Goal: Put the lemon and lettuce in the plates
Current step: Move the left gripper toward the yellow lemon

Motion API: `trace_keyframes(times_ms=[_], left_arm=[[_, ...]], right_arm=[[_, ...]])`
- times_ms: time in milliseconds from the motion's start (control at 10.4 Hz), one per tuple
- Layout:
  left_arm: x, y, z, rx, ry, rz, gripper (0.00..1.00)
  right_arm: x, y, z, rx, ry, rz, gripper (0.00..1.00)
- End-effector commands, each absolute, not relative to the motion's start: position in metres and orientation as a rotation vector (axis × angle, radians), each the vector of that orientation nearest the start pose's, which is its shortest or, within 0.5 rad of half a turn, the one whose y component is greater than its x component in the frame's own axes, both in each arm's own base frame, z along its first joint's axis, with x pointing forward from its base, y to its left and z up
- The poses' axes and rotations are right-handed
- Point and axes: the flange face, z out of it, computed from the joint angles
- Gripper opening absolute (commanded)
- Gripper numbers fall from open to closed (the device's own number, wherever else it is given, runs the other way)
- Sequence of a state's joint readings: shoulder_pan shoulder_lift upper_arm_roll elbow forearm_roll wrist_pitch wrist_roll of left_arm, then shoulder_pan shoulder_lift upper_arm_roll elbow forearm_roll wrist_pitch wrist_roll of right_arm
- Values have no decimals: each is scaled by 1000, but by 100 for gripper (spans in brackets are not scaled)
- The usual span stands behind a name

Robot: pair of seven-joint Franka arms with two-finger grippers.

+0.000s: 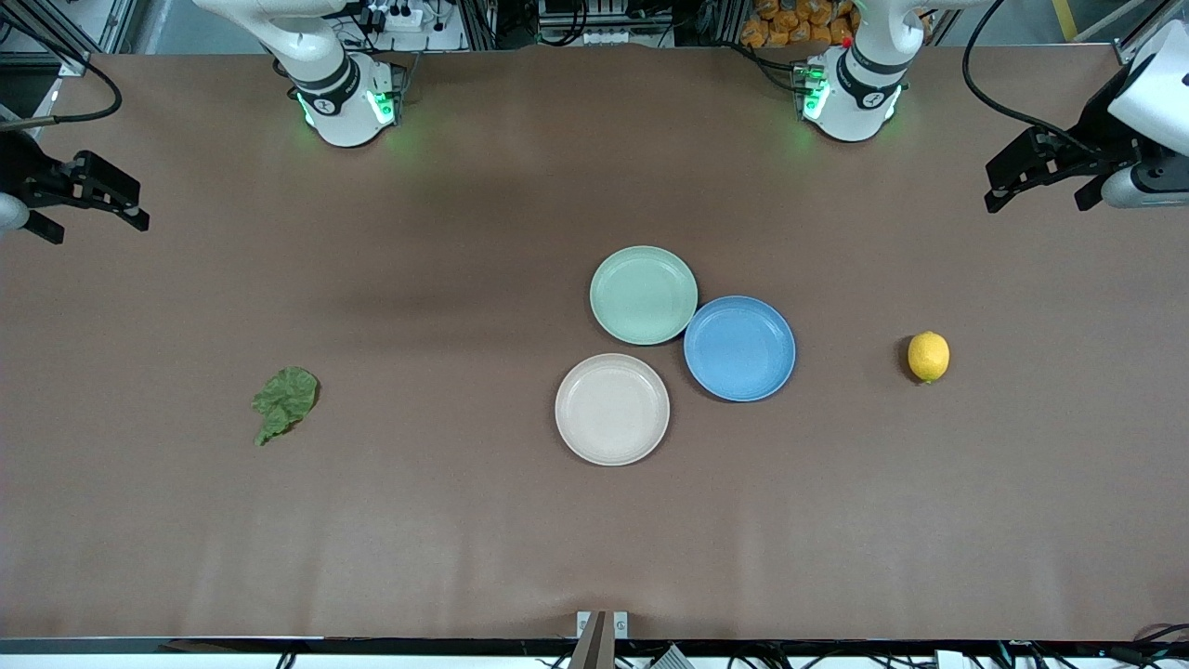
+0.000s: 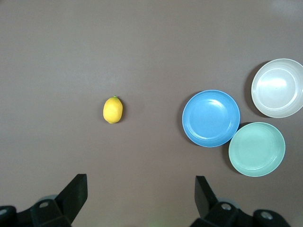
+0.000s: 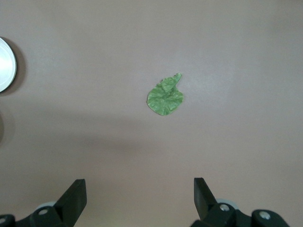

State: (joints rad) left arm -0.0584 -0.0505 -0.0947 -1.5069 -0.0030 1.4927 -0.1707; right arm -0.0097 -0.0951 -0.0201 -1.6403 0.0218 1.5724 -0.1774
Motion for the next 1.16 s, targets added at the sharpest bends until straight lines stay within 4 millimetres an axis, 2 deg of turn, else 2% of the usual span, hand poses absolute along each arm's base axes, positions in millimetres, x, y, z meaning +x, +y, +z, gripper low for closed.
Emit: trace_keyframes(times_ms=[0,386,482,675,772,868,1061], left_arm=[[523,-80,678,-3162,-1,-37,100],[529,-80,667,-3157,-19,-1,100],[534,-77,656,-3158,-28,33,100],[539,-65,627,-3162,-46,124,100],[545,-65,608,-3157,-47,153,100],[552,-54,589,-3152,-75,154,100],[555,-48,545,-3132,-66,144,100]], right_arm=[[508,-13,658,-3110,-149,-35,100],[501,-8,663,-3113,-68,-11,100],[501,-3,666,-3116,-82,-23,100],[502,-6,666,-3116,-75,-26,100],[502,-6,668,-3116,-77,-40,100],[502,-6,674,-3116,-82,-64,100],[502,-7,681,-3130,-84,-85,100]])
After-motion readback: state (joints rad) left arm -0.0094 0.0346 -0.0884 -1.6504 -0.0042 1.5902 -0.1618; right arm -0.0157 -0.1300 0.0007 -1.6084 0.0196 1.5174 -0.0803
